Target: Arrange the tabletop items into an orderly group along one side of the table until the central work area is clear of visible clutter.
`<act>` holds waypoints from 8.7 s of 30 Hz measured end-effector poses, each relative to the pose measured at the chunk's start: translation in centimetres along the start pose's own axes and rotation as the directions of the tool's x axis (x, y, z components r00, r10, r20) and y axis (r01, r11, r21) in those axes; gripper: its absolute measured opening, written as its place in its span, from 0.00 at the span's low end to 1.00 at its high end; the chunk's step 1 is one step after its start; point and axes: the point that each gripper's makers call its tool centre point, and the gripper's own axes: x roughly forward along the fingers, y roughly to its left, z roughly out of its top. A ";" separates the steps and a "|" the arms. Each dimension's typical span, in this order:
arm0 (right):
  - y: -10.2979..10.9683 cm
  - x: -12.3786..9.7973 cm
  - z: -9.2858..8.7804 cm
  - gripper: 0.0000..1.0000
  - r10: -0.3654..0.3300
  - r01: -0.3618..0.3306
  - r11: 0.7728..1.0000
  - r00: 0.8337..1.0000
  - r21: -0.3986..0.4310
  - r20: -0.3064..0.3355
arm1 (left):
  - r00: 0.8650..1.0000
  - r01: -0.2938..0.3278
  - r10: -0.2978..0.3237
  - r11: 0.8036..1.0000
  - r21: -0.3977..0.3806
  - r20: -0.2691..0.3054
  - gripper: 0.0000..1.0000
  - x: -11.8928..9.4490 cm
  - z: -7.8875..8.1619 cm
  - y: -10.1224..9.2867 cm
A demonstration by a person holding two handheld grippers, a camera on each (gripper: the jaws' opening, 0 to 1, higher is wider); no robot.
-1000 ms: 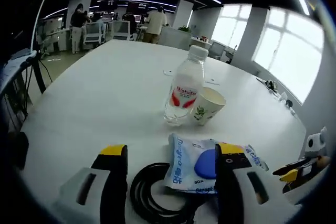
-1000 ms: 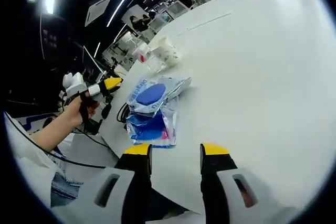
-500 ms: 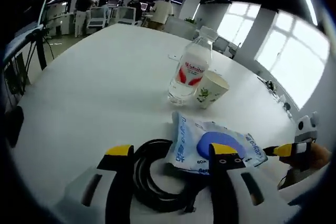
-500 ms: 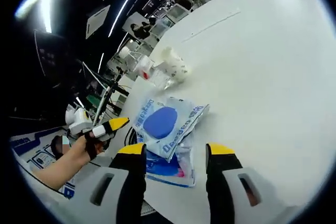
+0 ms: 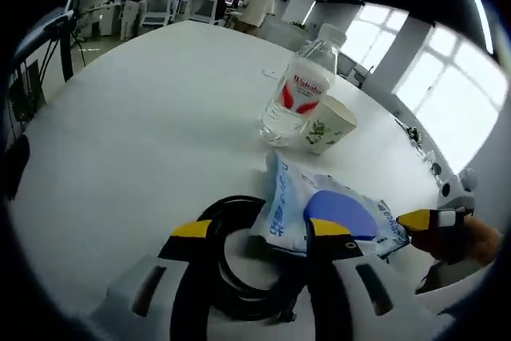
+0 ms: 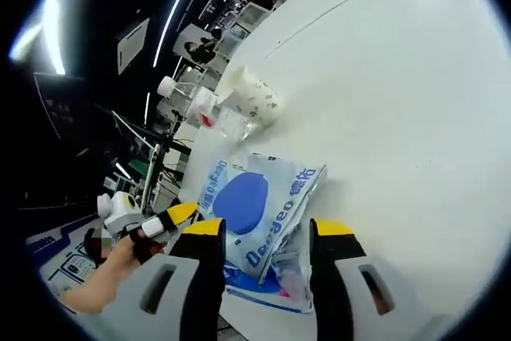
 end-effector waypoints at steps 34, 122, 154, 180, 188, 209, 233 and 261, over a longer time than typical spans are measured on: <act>-1.2 0.4 0.2 0.01 -0.028 0.028 0.998 1.000 0.051 -0.001 | 1.000 -0.025 0.025 0.999 0.026 0.005 0.05 0.9 0.0 -0.5; -13.4 -2.5 17.5 0.00 -0.188 0.200 0.889 0.980 -0.411 0.071 | 0.997 0.050 -0.037 0.983 0.176 -0.072 0.00 14.4 2.7 -13.5; -14.2 -2.0 17.2 0.02 -0.159 0.167 0.927 0.986 -0.337 0.051 | 1.000 0.026 -0.025 0.999 0.035 -0.010 0.00 14.5 2.4 -13.1; -11.4 -8.4 14.0 0.53 -0.070 0.129 0.874 0.988 -0.469 0.141 | 0.999 0.008 -0.014 0.987 0.159 0.034 0.61 11.8 3.5 -12.6; -10.0 -10.0 12.7 0.56 -0.053 0.127 0.875 0.984 -0.467 0.167 | 0.998 -0.011 0.002 0.989 0.149 0.060 0.99 8.2 2.6 -12.1; -8.0 -11.7 8.1 0.56 -0.047 0.113 0.878 0.987 -0.465 0.151 | 0.996 -0.016 0.008 0.996 0.087 0.090 0.91 2.1 -0.6 -10.2; -5.4 -8.4 3.9 0.53 0.002 0.007 0.858 1.000 -0.513 0.019 | 0.999 -0.011 0.008 0.997 0.075 0.048 0.88 -2.9 -5.3 -9.1; -2.8 -5.4 -0.9 0.46 0.044 -0.133 0.807 0.985 -0.576 -0.165 | 0.963 0.127 -0.120 0.992 0.012 -0.240 0.49 -3.8 -12.3 -10.5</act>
